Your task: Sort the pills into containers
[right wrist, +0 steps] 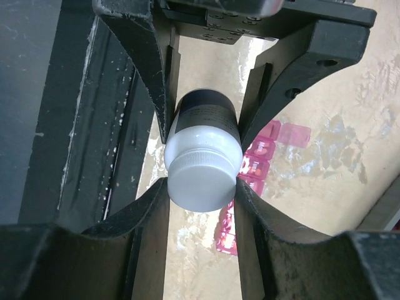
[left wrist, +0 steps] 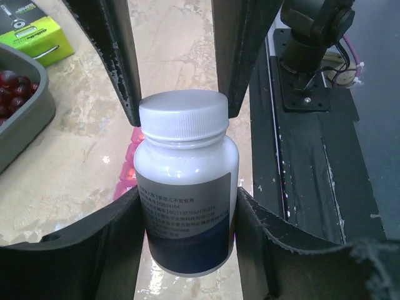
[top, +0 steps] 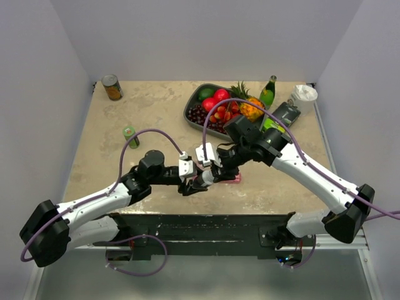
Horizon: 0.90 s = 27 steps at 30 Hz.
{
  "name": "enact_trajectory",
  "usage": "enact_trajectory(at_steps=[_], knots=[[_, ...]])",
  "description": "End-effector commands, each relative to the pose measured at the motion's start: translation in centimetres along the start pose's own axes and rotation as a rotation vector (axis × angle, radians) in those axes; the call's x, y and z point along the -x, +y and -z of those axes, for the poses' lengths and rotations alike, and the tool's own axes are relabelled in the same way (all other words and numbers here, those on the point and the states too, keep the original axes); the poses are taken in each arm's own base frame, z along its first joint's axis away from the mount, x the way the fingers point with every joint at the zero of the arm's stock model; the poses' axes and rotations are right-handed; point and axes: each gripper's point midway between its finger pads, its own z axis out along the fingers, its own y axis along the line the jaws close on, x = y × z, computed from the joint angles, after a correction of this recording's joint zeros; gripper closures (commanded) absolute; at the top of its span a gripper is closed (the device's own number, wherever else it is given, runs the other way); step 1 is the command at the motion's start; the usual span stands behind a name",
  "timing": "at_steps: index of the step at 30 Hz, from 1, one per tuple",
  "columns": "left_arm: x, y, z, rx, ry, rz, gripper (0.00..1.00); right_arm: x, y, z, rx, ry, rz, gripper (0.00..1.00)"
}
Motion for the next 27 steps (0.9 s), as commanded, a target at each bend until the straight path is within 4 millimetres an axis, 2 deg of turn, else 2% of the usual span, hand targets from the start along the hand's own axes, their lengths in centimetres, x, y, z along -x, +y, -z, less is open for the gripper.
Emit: enact_trajectory(at_steps=[1, 3, 5, 7, 10, 13, 14, 17, 23, 24, 27], knots=[[2.4, -0.1, -0.6, -0.040, -0.069, -0.011, 1.00, 1.3, -1.7, 0.1, -0.064, -0.039, 0.052, 0.40], [2.2, 1.3, -0.4, 0.050, -0.054, -0.004, 1.00, 1.6, -1.3, 0.5, -0.049, -0.045, -0.014, 0.07], [2.1, 2.6, 0.1, 0.137, -0.035, -0.011, 1.00, 1.5, -1.7, 1.6, -0.054, -0.065, -0.076, 0.01], [2.2, 3.0, 0.7, 0.187, -0.037, -0.038, 1.00, 1.9, -2.3, 2.9, -0.047, -0.152, -0.197, 0.01], [2.6, 3.7, 1.1, 0.263, -0.038, -0.062, 1.00, 2.4, -3.5, 3.4, -0.052, -0.236, -0.424, 0.01], [2.9, 4.4, 1.1, 0.320, -0.036, -0.074, 1.00, 2.7, -3.3, 2.6, -0.006, -0.269, -0.609, 0.01], [3.0, 4.8, 1.0, 0.341, -0.032, -0.075, 1.00, 2.8, -3.8, 2.1, -0.017, -0.289, -0.704, 0.01], [2.9, 5.1, 0.7, 0.355, -0.028, -0.075, 1.00, 2.2, -5.2, 1.5, -0.082, -0.281, -0.838, 0.01], [2.7, 5.5, 0.3, 0.373, -0.022, -0.061, 1.00, 1.1, -5.8, 0.4, -0.101, -0.249, -0.886, 0.05], [2.6, 5.5, 0.3, 0.376, -0.022, -0.059, 1.00, 0.5, -6.2, 0.2, -0.140, -0.230, -0.889, 0.08], [2.6, 5.7, 0.3, 0.384, -0.023, -0.063, 1.00, -0.4, -5.9, -0.7, -0.138, -0.189, -0.898, 0.10]])
